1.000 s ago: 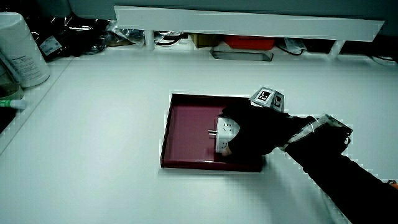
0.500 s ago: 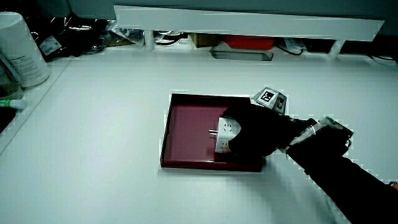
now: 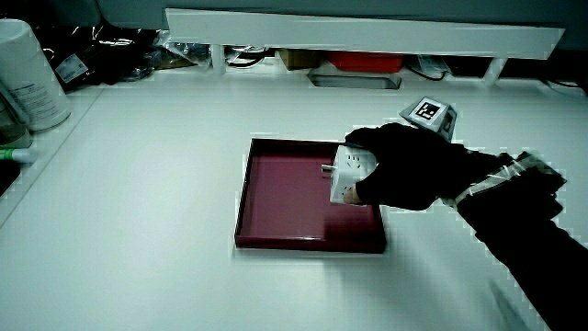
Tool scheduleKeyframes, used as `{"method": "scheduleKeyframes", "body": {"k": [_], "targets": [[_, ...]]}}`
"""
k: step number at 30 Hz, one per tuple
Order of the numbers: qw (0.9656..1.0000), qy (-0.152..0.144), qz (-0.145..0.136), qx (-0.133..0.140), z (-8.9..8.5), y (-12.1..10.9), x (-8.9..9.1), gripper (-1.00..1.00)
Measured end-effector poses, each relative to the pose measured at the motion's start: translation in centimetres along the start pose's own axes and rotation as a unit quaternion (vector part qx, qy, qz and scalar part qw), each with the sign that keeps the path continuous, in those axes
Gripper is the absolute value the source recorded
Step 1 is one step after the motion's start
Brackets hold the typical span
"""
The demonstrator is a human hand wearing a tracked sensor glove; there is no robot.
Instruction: Pick socket
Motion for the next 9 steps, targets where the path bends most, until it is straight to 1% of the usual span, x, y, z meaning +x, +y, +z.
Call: {"method": "scheduleKeyframes", "body": {"k": [1,2,3,5,6,7,8,9], "targets": [[0.9999,-0.014,0.003,0.001,0.3,-0.2,0.1,1.0],[1.0,-0.007,0.006,0.003,0.9,-0.6,-0.3,1.0],[0.9989,0.027,0.034,-0.019,1.1,-0.5,0.2,1.0],[0.9986,0.035,0.038,-0.013,2.0,-1.2,-0.1,1.0],[0.9988,0.029,0.038,-0.01,2.5,-1.6,-0.2,1.0],[0.9986,0.033,0.042,-0.006,3.0,-1.9,-0.2,1.0],[0.9986,0.029,0.044,0.0,3.4,-2.2,-0.2,1.0],[0.9943,0.066,0.084,0.008,3.4,-2.0,0.7,1.0]]}}
